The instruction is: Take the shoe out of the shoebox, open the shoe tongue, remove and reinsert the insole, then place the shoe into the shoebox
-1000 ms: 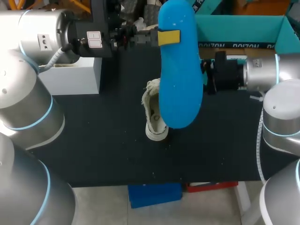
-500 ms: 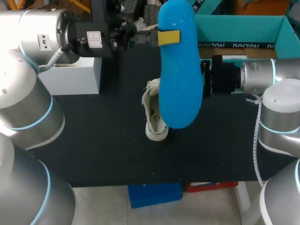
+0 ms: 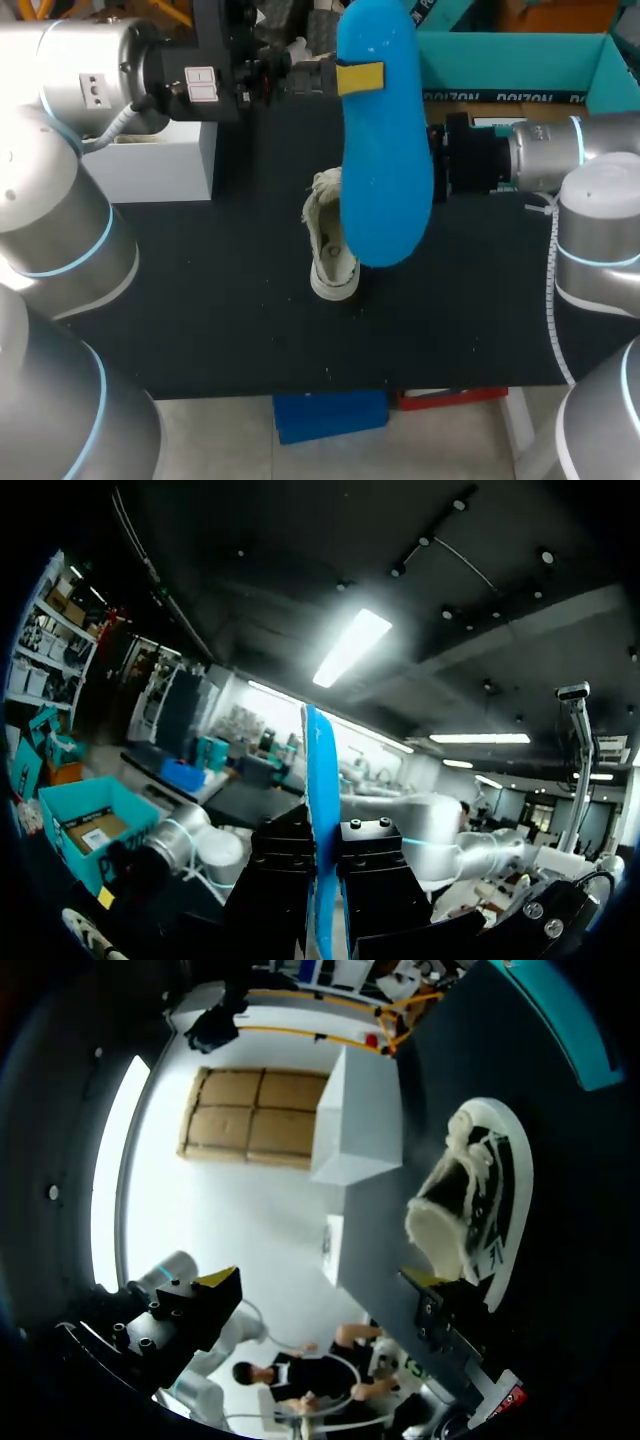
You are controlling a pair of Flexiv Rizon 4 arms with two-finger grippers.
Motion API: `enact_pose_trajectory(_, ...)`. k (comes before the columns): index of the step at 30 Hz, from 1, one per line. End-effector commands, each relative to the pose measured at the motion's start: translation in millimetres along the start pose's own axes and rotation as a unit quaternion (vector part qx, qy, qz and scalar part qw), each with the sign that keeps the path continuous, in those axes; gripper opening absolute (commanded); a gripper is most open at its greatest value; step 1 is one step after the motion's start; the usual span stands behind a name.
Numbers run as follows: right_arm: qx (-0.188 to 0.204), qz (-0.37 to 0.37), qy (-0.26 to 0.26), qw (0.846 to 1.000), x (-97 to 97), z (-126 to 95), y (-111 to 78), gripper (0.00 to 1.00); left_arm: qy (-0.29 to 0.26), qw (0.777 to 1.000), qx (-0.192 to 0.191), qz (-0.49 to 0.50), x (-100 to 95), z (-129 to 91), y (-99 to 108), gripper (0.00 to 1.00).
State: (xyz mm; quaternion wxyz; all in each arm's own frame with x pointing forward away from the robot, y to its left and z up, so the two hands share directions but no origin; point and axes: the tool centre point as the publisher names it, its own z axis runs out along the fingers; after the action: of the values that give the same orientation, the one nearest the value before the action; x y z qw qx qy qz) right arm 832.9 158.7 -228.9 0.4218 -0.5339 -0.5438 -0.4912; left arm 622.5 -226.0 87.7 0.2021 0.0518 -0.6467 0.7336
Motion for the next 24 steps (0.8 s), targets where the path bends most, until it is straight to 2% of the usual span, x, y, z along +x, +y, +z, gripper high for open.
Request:
enact_pose_trajectory(1,-0.001,0.0,0.0,1.0,-0.5,1.4,-0.4,1.0,0.016,0.994,0.019,0.106,-13.1,17.3,21.9,0.0)
enact_pose_trajectory(2,-0.001,0.0,0.0,1.0,-0.5,1.4,-0.4,1.0,0.027,0.993,0.028,0.113,-16.8,17.3,31.0,0.0)
enact_pose_trajectory(3,-0.001,0.0,0.0,1.0,-0.5,1.4,-0.4,1.0,0.015,0.992,0.034,0.121,-23.3,16.7,42.2,0.0)
enact_pose_trajectory(6,-0.001,0.0,0.0,1.0,-0.5,1.4,-0.4,1.0,-0.016,0.986,-0.007,0.163,-40.8,16.9,77.9,0.0)
enact_pose_trajectory(9,-0.001,0.0,0.0,1.0,-0.5,1.4,-0.4,1.0,-0.043,0.985,-0.016,0.167,-55.2,13.0,104.7,0.0)
enact_pose_trajectory(11,-0.001,0.0,0.0,1.0,-0.5,1.4,-0.4,1.0,-0.05,0.99,-0.015,0.132,-66.6,10.4,117.2,0.0)
enact_pose_trajectory(24,-0.001,0.0,0.0,1.0,-0.5,1.4,-0.4,1.0,-0.05,0.99,-0.015,0.132,-66.6,10.4,117.2,0.0)
